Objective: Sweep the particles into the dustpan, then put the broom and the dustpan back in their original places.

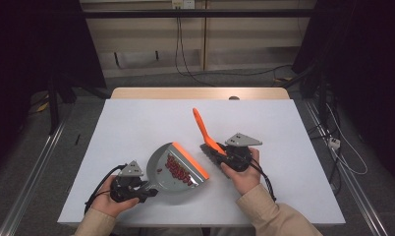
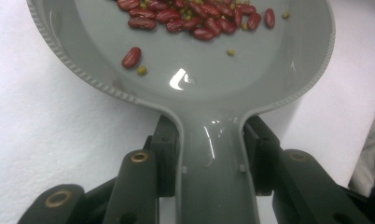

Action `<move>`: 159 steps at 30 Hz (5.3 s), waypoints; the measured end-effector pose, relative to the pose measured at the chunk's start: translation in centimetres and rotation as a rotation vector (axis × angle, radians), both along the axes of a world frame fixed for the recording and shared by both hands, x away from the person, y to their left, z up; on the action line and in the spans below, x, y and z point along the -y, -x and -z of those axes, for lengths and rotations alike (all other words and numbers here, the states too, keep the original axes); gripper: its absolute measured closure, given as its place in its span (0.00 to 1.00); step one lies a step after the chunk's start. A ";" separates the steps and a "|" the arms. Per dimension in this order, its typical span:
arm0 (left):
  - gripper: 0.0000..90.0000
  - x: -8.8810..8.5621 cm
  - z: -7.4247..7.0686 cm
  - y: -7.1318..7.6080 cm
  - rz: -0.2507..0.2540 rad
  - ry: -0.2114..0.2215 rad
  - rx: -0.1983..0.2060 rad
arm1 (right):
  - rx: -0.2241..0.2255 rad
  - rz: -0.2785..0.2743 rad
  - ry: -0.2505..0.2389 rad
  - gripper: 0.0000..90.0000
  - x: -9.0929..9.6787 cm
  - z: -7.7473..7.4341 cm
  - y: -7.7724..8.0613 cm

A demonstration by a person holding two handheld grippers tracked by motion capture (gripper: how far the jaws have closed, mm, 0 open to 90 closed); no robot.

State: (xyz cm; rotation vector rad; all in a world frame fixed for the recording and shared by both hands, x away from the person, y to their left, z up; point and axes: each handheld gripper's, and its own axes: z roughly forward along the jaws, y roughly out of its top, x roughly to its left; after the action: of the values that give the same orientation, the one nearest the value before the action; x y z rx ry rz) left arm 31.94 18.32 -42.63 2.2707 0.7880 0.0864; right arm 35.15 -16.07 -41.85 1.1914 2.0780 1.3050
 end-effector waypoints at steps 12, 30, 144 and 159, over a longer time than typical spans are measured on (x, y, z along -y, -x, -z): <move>0.70 -0.6 -0.3 -1.2 -0.079 0.026 0.017 | 0.002 0.030 -0.033 0.79 2.1 -0.3 -0.3; 0.70 -1.8 0.0 -3.4 -0.244 0.026 0.040 | 0.011 0.103 -0.038 0.79 5.1 -0.4 -0.4; 0.54 -2.6 1.3 -6.1 -0.529 0.030 -0.011 | 0.005 0.229 0.038 0.71 9.3 2.0 0.0; 0.48 -2.5 1.0 -5.7 -0.516 0.038 -0.012 | 0.107 0.228 0.121 0.47 9.9 0.9 1.8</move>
State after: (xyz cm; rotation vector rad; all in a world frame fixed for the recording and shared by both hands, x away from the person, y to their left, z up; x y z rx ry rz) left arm 37.67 20.82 -43.62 1.9825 1.3514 0.2928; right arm 33.39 -25.99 -42.78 1.2351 1.8564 1.0980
